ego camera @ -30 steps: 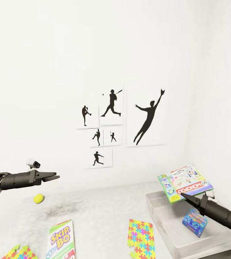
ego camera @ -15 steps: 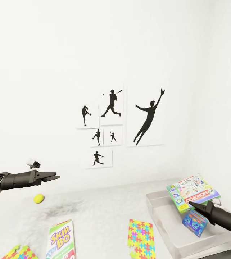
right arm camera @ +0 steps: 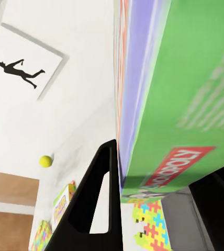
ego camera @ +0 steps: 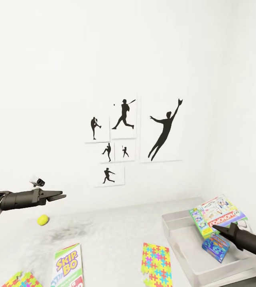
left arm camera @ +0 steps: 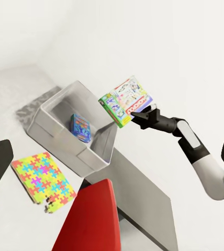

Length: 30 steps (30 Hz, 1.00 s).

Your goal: Put all the toys in the child's room - the three board games (two on the bed and one on the table), the two jigsaw puzzles on the table, and the tennis ball on the table - inside the toy box on the table in the child's room.

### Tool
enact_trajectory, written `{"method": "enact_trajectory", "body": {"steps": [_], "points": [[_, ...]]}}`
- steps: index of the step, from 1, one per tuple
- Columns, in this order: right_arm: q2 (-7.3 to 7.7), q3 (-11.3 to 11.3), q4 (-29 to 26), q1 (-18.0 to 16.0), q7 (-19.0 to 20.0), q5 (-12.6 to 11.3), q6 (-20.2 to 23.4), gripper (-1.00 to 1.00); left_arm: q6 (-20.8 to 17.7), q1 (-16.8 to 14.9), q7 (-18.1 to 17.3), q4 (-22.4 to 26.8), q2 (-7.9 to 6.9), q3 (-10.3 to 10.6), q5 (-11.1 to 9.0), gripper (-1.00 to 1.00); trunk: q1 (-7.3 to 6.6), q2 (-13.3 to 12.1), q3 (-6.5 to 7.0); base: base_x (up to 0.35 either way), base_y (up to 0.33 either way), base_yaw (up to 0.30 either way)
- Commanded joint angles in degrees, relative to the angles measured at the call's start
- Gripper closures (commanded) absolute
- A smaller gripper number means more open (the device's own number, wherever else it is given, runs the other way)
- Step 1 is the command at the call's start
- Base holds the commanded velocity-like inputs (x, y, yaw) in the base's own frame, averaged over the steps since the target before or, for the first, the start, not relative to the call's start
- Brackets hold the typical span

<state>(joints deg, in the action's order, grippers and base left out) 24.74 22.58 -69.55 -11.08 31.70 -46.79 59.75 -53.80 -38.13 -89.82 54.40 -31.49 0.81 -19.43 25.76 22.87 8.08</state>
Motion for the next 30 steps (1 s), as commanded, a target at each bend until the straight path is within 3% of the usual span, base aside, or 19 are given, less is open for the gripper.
{"method": "enact_trajectory", "body": {"steps": [1,6,13,21,30], "points": [[0.00,0.09,0.04,-0.26,0.31,0.40,0.25,1.00,-0.61,-0.02,-0.18,-0.01,-0.02,0.10,-0.08,-1.00,0.02,0.05,-0.03,0.000,0.000,0.000],[0.05,-0.92,0.41,-2.32,-1.60,0.39,0.25,1.00,-0.61,-0.02,-0.18,0.00,-0.03,0.09,-0.08,-1.00,0.02,0.05,-0.03,0.000,0.000,0.000],[0.07,-7.59,1.58,-6.28,-5.89,0.39,0.25,1.00,-0.61,-0.02,-0.18,0.00,-0.06,0.07,-0.09,-1.00,0.02,0.05,-0.43,0.000,0.000,0.000],[0.04,-9.60,5.10,-9.53,-8.86,0.42,0.25,1.00,-0.61,-0.02,-0.18,0.00,-0.07,0.07,-0.09,-1.00,0.02,0.05,-1.15,0.000,0.000,0.000],[0.04,-11.16,8.91,-10.86,-10.93,0.77,0.25,1.00,-0.61,-0.02,-0.18,0.00,-0.13,0.06,-0.09,-1.00,0.02,0.05,-1.98,0.000,0.000,0.000]]}}
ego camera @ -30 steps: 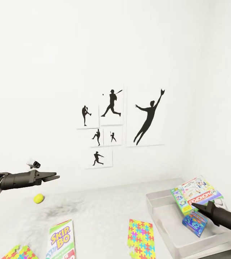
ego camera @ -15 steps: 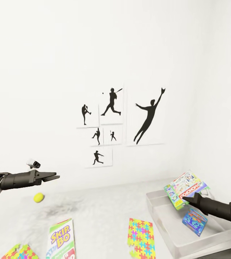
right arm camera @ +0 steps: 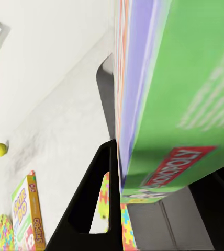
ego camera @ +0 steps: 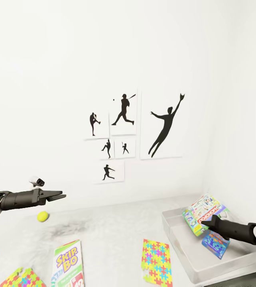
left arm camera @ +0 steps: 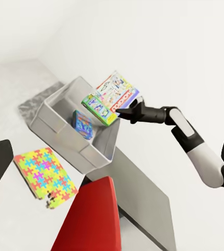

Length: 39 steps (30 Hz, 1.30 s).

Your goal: Put all the toys in the child's room - the three board games (two on the bed and one on the table), the two jigsaw puzzles on the table, and the tennis ball on the table - inside the toy box on the table in the child's room.

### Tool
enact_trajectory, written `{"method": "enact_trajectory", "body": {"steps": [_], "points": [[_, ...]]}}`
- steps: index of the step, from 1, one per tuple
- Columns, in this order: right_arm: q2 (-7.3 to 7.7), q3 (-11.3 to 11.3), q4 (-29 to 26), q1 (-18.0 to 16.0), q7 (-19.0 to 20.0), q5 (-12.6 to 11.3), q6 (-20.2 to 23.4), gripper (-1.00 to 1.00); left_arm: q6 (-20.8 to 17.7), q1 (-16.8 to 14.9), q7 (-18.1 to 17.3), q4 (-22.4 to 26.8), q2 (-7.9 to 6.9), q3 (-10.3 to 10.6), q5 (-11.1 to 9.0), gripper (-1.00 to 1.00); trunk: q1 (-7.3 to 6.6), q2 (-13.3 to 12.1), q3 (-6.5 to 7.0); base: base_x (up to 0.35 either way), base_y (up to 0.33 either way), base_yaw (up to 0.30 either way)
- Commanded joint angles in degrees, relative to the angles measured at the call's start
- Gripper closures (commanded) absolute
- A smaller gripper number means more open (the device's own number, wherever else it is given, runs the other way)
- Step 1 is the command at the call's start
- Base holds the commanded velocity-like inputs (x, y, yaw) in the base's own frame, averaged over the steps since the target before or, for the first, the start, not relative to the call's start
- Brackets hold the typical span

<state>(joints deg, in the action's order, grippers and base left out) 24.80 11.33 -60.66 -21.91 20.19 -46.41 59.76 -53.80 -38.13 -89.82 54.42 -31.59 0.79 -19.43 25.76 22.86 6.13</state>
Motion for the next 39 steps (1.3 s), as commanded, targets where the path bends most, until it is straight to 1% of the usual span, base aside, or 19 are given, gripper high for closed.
{"method": "enact_trajectory", "body": {"steps": [1,4,7,10,16,29,32,39], "points": [[-0.01,-0.43,0.35,-0.08,0.33,0.81,0.24,1.00,-0.61,-0.02,-0.18,-0.01,-0.04,0.09,-0.08,-1.00,0.02,0.06,-0.12,0.000,0.000,0.000],[-0.10,-1.28,1.45,-0.16,0.03,2.54,0.24,1.00,-0.61,-0.02,-0.18,-0.03,-0.05,0.07,-0.08,-1.00,0.02,0.06,-0.40,0.000,0.000,0.000],[-0.15,-1.50,2.68,-0.21,-0.03,3.48,0.24,1.00,-0.61,-0.02,-0.18,-0.02,-0.05,0.09,-0.08,-1.00,0.02,0.06,-0.68,0.000,0.000,0.000],[-0.17,-1.58,3.55,-0.24,-0.05,3.80,0.24,1.00,-0.61,-0.02,-0.18,-0.03,-0.05,0.09,-0.08,-1.00,0.02,0.06,-0.96,0.000,0.000,0.000],[-0.25,-1.59,4.37,-0.36,0.01,4.00,0.24,1.00,-0.61,-0.02,-0.18,-0.05,-0.05,0.09,-0.08,-1.00,0.02,0.06,-1.51,0.000,0.000,0.000],[-0.87,-1.80,6.35,-2.31,0.02,3.97,0.24,1.00,-0.61,-0.02,-0.18,-0.03,-0.05,0.07,-0.08,-1.00,0.02,0.06,-2.73,0.000,0.000,0.000],[-0.77,-1.83,7.42,-2.66,0.02,3.99,0.24,1.00,-0.61,-0.02,-0.18,-0.02,-0.05,0.09,-0.08,-1.00,0.02,0.06,-3.01,0.000,0.000,0.000],[-0.40,-1.84,7.94,-2.77,0.11,3.99,0.24,1.00,-0.53,-0.02,-0.18,-0.02,-0.08,0.09,-0.08,-1.00,0.02,0.06,-3.66,0.000,0.000,0.000]]}}
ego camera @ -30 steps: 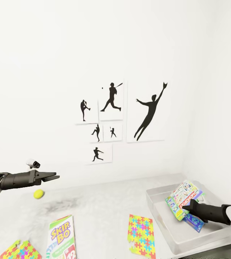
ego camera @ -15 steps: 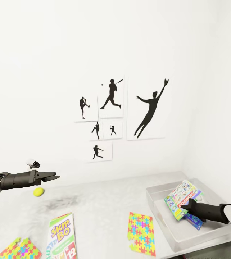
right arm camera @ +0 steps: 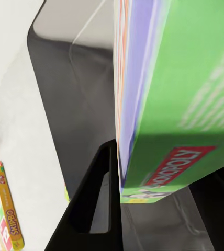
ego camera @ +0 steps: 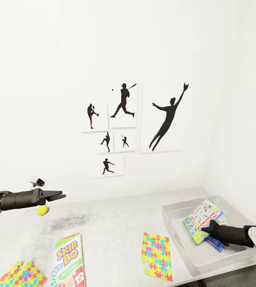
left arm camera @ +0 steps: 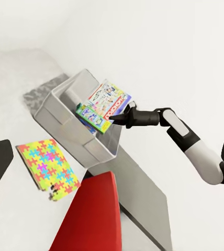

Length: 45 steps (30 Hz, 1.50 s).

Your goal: Put all the toys in the child's room - the three board games (two on the bed and one on the table), the two jigsaw puzzles on the table, and the tennis ball on the table - inside the toy box on the table in the child's room.

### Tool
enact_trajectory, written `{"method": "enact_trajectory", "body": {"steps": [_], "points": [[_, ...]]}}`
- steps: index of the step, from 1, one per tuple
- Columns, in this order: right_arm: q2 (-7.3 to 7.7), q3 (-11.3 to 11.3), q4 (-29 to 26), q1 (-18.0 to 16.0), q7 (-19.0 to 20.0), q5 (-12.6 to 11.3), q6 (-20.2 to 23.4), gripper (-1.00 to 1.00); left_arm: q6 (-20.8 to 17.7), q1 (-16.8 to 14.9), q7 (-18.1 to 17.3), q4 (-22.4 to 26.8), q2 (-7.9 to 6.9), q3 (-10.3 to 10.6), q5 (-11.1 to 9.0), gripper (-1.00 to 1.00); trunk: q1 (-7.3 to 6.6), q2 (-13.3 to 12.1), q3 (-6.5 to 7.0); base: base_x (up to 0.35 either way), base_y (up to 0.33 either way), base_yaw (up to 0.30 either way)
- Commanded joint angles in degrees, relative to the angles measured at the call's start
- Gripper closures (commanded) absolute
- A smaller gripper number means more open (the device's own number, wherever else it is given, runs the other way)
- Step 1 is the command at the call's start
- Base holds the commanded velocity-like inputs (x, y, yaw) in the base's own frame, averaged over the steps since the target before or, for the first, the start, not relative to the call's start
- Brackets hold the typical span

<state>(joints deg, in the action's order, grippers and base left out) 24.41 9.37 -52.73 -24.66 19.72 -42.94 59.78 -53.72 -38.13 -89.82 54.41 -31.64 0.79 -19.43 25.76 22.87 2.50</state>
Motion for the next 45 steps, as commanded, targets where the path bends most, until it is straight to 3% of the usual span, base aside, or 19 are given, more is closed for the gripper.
{"method": "enact_trajectory", "body": {"steps": [1,28,33,35,45], "points": [[-0.01,0.12,0.02,-0.03,0.60,0.51,0.22,1.00,-0.53,-0.02,-0.18,-0.01,-0.03,0.08,-0.08,-1.00,0.02,0.05,-0.12,0.000,0.000,0.000],[-0.63,-0.13,0.01,-0.13,1.34,0.41,0.22,1.00,0.28,-0.04,-0.18,-0.01,-0.09,0.09,-0.17,-1.00,0.02,0.05,-2.65,0.000,0.000,0.000],[-0.60,-2.84,0.02,-1.34,2.82,0.27,0.22,1.00,0.28,-0.02,-0.18,-0.01,-0.09,0.09,-0.17,-1.00,0.02,0.05,-3.12,0.000,0.000,0.000],[-0.59,-4.90,0.00,-1.92,3.76,0.15,0.22,1.00,0.28,-0.02,-0.18,0.00,-0.09,0.09,-0.17,-1.00,0.02,0.05,-3.30,0.000,0.000,0.000],[-0.03,-6.75,0.18,-3.15,4.51,-0.09,0.22,1.00,0.28,-0.02,-0.18,0.00,-0.17,0.01,-0.17,-1.00,0.02,0.05,-4.24,0.000,0.000,0.000]]}}
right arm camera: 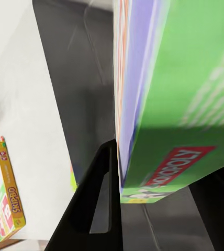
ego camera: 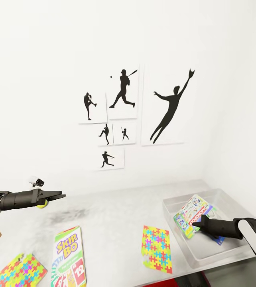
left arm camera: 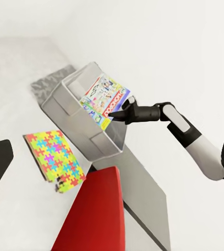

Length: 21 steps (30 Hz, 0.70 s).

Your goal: Put all the toys in the child's room - the three board games (two on the bed and one on the table), the two jigsaw puzzles on the table, and the tennis ball on the table - inside the toy box on the table in the child's room.

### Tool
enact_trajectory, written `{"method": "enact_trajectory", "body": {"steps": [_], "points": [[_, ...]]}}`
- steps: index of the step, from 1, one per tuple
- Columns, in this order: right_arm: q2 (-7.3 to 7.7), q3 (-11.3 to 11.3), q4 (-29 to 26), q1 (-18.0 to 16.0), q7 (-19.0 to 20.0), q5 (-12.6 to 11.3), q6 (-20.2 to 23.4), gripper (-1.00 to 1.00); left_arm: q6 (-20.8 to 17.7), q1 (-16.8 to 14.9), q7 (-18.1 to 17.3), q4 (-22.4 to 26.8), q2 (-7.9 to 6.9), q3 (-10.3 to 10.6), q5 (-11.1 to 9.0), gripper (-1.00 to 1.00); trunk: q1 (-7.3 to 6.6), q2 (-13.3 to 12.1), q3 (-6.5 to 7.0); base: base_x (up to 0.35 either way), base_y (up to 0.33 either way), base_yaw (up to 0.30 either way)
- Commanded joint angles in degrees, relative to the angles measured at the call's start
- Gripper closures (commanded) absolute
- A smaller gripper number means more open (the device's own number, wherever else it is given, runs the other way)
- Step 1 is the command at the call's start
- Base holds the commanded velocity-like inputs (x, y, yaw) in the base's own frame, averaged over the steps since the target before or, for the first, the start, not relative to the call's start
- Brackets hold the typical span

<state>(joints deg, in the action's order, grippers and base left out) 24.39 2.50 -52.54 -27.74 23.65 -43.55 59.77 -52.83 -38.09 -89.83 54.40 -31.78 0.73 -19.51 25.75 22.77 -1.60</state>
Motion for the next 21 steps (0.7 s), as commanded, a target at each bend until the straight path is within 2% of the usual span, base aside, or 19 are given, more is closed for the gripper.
{"method": "enact_trajectory", "body": {"steps": [1,12,21], "points": [[0.01,0.09,0.08,-0.08,0.59,0.50,0.23,1.00,-0.61,-0.05,-0.17,0.00,-0.04,0.07,-0.09,-1.00,0.04,0.15,-0.24,0.000,0.000,0.000],[0.01,-0.01,0.23,-0.12,0.61,0.48,0.23,1.00,-0.61,-0.05,-0.17,0.00,-0.04,0.10,-0.09,-1.00,0.04,0.15,-1.26,0.000,0.000,0.000],[0.13,0.03,1.19,-0.15,0.61,0.56,0.23,1.00,-0.61,-0.06,-0.17,0.00,-0.04,0.12,-0.09,-1.00,0.04,0.15,-1.46,0.000,0.000,0.000]]}}
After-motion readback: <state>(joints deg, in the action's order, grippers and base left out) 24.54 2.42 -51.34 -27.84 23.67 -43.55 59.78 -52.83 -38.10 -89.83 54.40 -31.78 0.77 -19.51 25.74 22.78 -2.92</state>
